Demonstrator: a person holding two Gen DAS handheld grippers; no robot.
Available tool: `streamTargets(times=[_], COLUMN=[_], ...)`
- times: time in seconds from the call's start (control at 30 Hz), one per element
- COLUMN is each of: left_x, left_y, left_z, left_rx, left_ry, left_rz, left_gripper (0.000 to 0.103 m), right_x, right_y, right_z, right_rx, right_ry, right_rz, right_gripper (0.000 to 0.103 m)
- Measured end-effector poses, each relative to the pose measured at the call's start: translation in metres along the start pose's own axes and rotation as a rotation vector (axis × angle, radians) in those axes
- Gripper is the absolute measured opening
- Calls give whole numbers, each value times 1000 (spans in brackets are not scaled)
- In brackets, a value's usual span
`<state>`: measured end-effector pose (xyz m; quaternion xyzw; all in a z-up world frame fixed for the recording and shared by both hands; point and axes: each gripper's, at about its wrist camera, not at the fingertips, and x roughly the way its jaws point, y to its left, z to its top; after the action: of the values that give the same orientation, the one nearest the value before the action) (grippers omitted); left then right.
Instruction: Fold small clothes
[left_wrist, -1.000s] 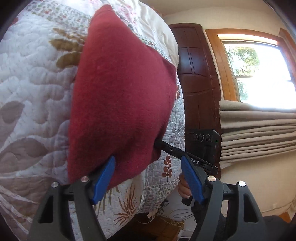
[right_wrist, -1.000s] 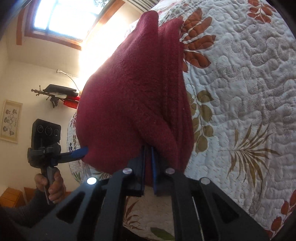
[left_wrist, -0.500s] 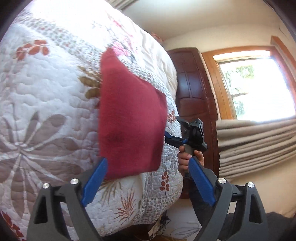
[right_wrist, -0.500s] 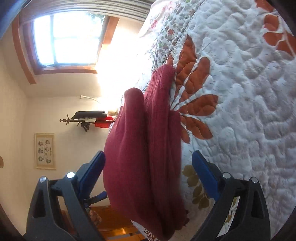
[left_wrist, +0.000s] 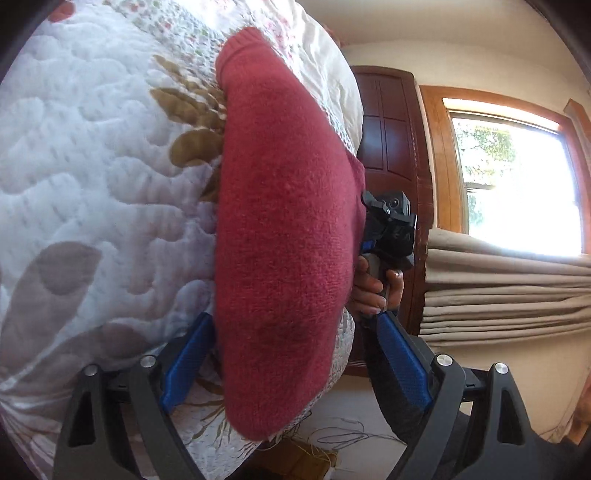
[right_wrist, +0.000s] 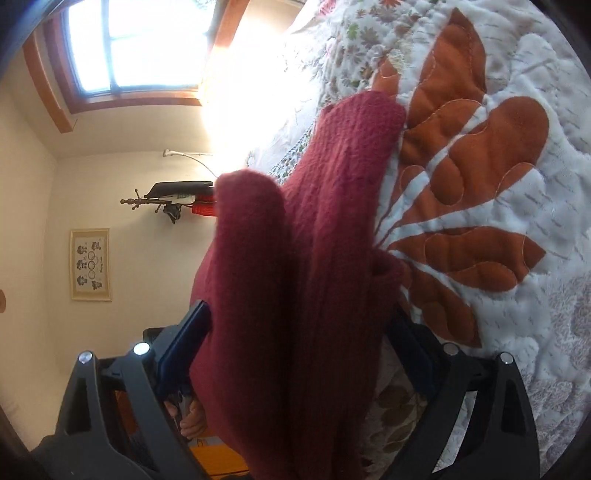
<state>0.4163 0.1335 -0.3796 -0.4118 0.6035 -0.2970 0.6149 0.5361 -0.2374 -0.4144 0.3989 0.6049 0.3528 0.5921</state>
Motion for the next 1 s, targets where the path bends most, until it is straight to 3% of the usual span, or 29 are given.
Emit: streamTargets(times=[0.1,0.2,0.27,0.4,0.47,0.5,0.53,0.63,0.83,1.0], left_x=[10,18,23,24,22,22,20,17,-4,-52], left_y=[-2,-21,-25,-15,-14,-13,-8,0,-26,-39], left_z=[6,4,3,8,8,7,6,5,0,-14], left_rx=[-14,26,47,-24,-27,-29,-44,-74,-7,47], left_ry=[-2,18,32,13,1,2,6,-1,-41,-81], left_rz=[-2,-4,13,-19,-20,-1,19,13,27,19], left_gripper=[96,96,95,95,89,77,59,47,39,38], right_x=[2,5,5,1,-1,-2,-3,-6,-14,-5], right_y=[13,21,8,33,37,33,30,26,52,100], right_z=[-2,-8,-4,-10,-10,-9,-8,-10,-16,-29], right_rx=[-51,-114,-50,-116,-122,-102,-86,-76,-91,-142], right_ry=[9,16,11,10,5,6,5,-4,-60,-87], right_rz=[-6,-37,-13,-31,-37,-35,-29,-16,-22,9], right_gripper=[93,81,79,74,65,62,58,44,37,36])
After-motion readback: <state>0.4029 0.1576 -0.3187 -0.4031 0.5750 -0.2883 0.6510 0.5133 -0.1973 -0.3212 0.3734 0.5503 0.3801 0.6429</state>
